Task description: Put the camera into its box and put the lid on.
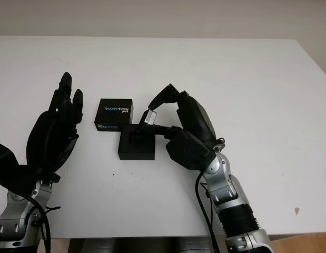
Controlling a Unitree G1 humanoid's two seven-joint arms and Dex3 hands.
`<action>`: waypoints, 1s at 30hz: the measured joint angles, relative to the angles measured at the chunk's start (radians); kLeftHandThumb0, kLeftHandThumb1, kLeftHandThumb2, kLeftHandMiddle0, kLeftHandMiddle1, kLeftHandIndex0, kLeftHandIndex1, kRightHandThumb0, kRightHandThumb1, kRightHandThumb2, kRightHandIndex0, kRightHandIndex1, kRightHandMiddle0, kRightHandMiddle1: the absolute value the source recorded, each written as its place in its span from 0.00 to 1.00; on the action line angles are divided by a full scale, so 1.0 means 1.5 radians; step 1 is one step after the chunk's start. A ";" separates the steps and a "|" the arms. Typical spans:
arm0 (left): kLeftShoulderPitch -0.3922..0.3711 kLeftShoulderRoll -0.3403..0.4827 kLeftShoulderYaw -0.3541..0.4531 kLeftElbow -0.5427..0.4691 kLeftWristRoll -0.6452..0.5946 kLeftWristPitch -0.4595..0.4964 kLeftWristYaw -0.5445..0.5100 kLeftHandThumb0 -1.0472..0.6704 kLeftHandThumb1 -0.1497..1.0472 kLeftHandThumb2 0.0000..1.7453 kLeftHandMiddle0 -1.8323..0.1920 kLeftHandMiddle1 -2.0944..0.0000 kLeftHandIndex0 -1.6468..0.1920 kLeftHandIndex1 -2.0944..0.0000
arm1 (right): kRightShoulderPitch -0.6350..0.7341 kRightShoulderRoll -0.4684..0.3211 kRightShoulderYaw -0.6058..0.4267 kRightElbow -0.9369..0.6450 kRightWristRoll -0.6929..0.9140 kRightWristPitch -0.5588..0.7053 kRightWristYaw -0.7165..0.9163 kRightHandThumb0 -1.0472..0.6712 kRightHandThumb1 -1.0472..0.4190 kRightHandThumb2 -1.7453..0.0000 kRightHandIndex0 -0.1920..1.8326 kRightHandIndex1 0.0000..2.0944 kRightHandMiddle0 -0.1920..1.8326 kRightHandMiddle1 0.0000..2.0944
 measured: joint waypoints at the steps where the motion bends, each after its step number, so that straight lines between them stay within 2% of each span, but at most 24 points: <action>1: 0.000 0.000 0.000 0.000 0.000 0.000 0.000 0.12 1.00 0.36 1.00 1.00 1.00 1.00 | 0.000 0.003 -0.001 -0.003 0.005 0.004 0.006 0.33 0.06 0.97 0.12 0.54 0.28 0.81; 16: 0.000 0.001 0.000 0.000 0.003 0.001 0.002 0.12 1.00 0.36 1.00 1.00 1.00 1.00 | 0.000 0.036 -0.019 -0.029 0.139 0.046 0.108 0.31 0.07 0.97 0.11 0.50 0.28 0.78; 23: 0.000 0.001 -0.001 0.000 0.008 0.001 0.003 0.12 1.00 0.37 1.00 1.00 1.00 1.00 | -0.002 0.044 -0.030 -0.029 0.167 0.059 0.126 0.32 0.07 0.97 0.11 0.48 0.29 0.77; 27: 0.000 0.001 -0.001 0.000 0.009 0.001 0.003 0.12 1.00 0.37 1.00 1.00 1.00 1.00 | -0.002 0.045 -0.028 -0.029 0.148 0.050 0.117 0.31 0.07 0.97 0.11 0.48 0.28 0.77; 28: 0.000 0.001 -0.001 0.000 0.009 0.001 0.003 0.12 1.00 0.37 1.00 1.00 1.00 1.00 | -0.002 0.045 -0.027 -0.029 0.141 0.045 0.112 0.31 0.07 0.97 0.11 0.48 0.27 0.76; 30: 0.000 0.001 -0.001 0.000 0.010 0.001 0.002 0.12 1.00 0.37 1.00 1.00 1.00 1.00 | -0.002 0.042 -0.027 -0.031 0.129 0.045 0.109 0.28 0.08 0.97 0.09 0.44 0.20 0.66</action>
